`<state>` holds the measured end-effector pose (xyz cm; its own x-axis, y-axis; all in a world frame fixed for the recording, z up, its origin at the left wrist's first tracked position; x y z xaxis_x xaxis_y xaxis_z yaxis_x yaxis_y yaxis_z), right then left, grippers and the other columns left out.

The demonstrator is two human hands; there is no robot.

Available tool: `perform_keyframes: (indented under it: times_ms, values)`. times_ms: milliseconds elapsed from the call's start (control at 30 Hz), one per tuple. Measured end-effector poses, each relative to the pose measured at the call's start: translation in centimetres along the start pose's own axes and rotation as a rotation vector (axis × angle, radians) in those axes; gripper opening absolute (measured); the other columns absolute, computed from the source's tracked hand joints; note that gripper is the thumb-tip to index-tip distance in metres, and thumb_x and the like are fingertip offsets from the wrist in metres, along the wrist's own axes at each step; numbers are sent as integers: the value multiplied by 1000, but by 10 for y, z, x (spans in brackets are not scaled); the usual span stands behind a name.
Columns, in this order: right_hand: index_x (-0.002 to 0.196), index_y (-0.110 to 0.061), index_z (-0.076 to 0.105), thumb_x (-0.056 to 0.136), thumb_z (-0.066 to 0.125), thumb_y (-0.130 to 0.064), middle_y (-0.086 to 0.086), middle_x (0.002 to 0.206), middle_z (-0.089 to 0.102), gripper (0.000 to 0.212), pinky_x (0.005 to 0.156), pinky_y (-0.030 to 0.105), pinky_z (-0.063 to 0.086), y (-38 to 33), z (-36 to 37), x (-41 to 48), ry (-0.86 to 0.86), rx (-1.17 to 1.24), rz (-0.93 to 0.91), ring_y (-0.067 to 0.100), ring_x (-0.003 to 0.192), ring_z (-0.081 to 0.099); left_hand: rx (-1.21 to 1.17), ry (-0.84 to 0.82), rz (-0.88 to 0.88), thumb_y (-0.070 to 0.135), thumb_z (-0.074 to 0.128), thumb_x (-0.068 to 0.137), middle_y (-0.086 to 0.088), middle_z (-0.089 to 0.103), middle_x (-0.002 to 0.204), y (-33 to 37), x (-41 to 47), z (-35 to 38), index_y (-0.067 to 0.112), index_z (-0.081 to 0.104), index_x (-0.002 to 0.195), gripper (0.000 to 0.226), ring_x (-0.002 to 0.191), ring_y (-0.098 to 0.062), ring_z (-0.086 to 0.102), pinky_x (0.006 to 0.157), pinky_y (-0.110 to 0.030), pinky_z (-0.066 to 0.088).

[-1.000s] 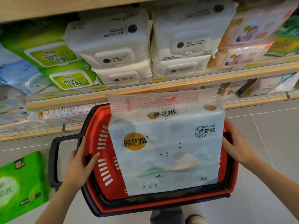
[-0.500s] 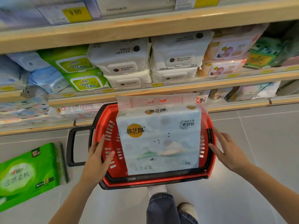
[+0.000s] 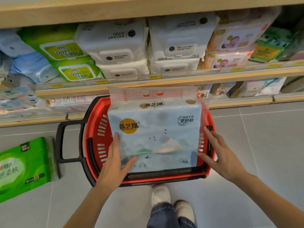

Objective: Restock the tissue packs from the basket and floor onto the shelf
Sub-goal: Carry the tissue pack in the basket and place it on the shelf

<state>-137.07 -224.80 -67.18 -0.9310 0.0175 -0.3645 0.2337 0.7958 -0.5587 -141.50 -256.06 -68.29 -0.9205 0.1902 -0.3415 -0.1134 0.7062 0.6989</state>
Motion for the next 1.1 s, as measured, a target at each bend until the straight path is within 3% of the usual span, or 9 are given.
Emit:
perform_keyframes:
  times_ms: [100, 233, 367, 467, 533, 667, 800, 900, 1100]
  values:
    - [131, -61, -12, 75, 35, -69, -1, 154, 16, 74, 91, 40, 49, -4, 7, 15, 52, 18, -62, 16, 134, 31, 48, 51, 3, 50, 59, 74, 3, 16, 153, -7, 11, 2, 54, -24, 134, 103, 127, -2, 24, 99, -29, 34]
    - [144, -40, 1, 76, 44, -62, -8, 155, 13, 83, 93, 35, 47, -3, 20, 29, 99, 94, -99, 12, 139, 24, 54, 60, -15, 48, 65, 68, 5, 25, 147, -20, 22, 2, 63, -22, 128, 107, 122, 1, 31, 93, -20, 34]
    - [146, -31, 0, 79, 64, -42, -13, 151, 24, 94, 106, 34, 38, -7, 35, 33, 66, 271, -108, 7, 138, 30, -1, -9, -57, 55, 71, 58, -2, 35, 148, -35, 32, 6, 61, -24, 129, 119, 131, -14, 41, 107, -37, 37]
    - [141, -39, -17, 82, 56, -41, -28, 127, 46, 94, 89, 23, 51, -14, 46, 32, 36, 306, -88, -4, 108, 57, -35, -16, -88, 54, 72, 51, -1, 38, 147, -33, 35, 6, 75, -30, 110, 120, 132, -16, 41, 108, -38, 36]
    - [139, -41, -21, 83, 49, -49, -24, 124, 49, 90, 81, 28, 55, -16, 48, 30, 61, 285, -86, 6, 97, 64, -44, -7, -93, 50, 74, 52, -1, 38, 147, -31, 34, 5, 76, -29, 108, 120, 132, -16, 41, 107, -34, 35]
    - [143, -39, -9, 85, 42, -55, -1, 142, 34, 79, 88, 32, 51, -26, 45, 29, 106, 183, -197, 6, 115, 48, -61, 12, -91, 46, 75, 55, 0, 37, 147, -29, 32, 4, 74, -28, 114, 121, 131, -13, 41, 104, -26, 33]
    - [144, -41, -2, 82, 45, -58, -10, 146, 30, 79, 99, 26, 42, -28, 38, 30, 134, 223, -184, 5, 128, 38, -82, 1, -72, 45, 74, 58, 1, 37, 148, -23, 30, 3, 67, -28, 122, 122, 132, -13, 41, 103, -24, 34]
    - [142, -46, 0, 80, 52, -51, -29, 142, 22, 81, 101, 7, 30, -34, 27, 32, 138, 236, -169, -16, 127, 28, -107, 3, -51, 46, 73, 57, 4, 35, 149, -15, 27, -2, 64, -26, 126, 122, 132, -12, 41, 104, -24, 35]
    - [140, -48, 1, 78, 69, -26, -19, 135, 39, 94, 87, 12, 37, -52, -3, 26, 91, 204, -151, -2, 110, 45, -67, 39, -11, 37, 81, 60, 16, 33, 146, 16, 12, -31, 67, -26, 123, 128, 121, -16, 52, 99, -37, 46]
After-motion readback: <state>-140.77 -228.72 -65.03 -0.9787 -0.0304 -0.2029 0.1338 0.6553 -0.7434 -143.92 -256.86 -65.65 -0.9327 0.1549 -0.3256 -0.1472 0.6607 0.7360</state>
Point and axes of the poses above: each hand's wrist, its own x-axis towards the middle knuckle, its own z-axis out of the palm, y = z × x, the point moved 9 cm from there along x, towards the middle knuckle
